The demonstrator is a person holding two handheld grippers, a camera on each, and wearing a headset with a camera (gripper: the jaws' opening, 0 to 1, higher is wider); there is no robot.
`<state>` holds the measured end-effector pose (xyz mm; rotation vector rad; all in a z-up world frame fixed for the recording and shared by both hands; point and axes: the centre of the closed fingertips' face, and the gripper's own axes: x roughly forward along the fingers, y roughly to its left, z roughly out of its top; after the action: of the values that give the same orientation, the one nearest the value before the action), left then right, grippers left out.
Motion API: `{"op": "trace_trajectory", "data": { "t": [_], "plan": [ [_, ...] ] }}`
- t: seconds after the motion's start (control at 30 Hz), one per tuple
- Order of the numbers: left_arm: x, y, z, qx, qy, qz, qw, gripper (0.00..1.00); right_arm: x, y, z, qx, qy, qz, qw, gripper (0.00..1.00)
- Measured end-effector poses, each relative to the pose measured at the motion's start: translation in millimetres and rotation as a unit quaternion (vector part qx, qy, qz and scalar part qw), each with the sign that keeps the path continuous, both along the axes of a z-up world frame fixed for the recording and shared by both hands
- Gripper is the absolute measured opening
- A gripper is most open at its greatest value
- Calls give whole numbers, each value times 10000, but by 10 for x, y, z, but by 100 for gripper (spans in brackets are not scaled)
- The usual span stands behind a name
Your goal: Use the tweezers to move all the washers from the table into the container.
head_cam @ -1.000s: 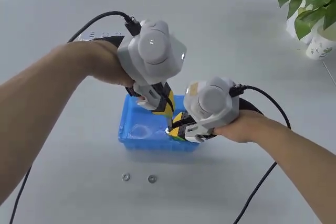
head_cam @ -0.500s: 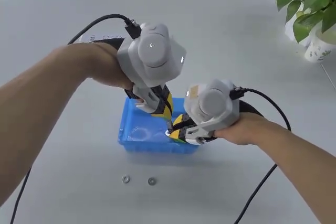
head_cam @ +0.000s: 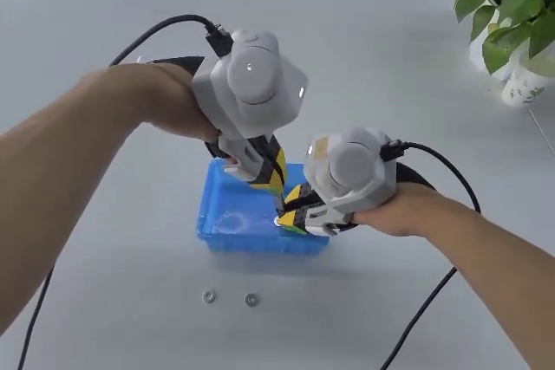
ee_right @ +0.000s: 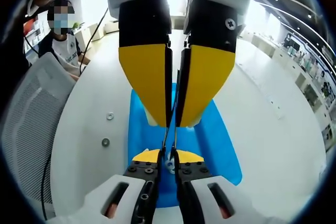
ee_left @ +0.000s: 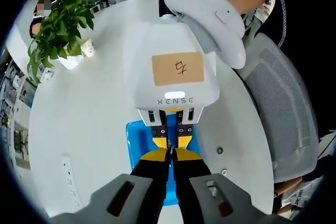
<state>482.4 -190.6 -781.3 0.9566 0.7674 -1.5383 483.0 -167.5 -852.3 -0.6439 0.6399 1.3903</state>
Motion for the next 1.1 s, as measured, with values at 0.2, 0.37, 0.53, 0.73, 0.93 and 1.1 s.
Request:
{"op": "trace_trajectory", "data": {
  "t": [0.2, 0.37, 0.53, 0.73, 0.93, 1.1],
  "plan": [
    [-27, 25, 78, -8, -45, 24, 10000, 6, -25, 19, 83, 24, -54, 22, 10000, 11],
    [-64, 43, 143, -18, -70, 44, 10000, 6, -50, 32, 146, 29, -117, 56, 9999, 11],
    [-106, 61, 233, -62, -107, 71, 9999, 6, -74, 52, 232, 68, -164, 69, 9998, 11],
    [-156, 93, 323, -63, -143, 103, 9998, 6, -120, 74, 324, 105, -236, 79, 9996, 11],
    [-242, 108, 405, -67, -169, 104, 9998, 6, -199, 96, 411, 144, -289, 96, 9994, 11],
    [-310, 128, 451, -54, -203, 113, 9997, 6, -271, 110, 464, 174, -336, 105, 9992, 11]
  ]
}}
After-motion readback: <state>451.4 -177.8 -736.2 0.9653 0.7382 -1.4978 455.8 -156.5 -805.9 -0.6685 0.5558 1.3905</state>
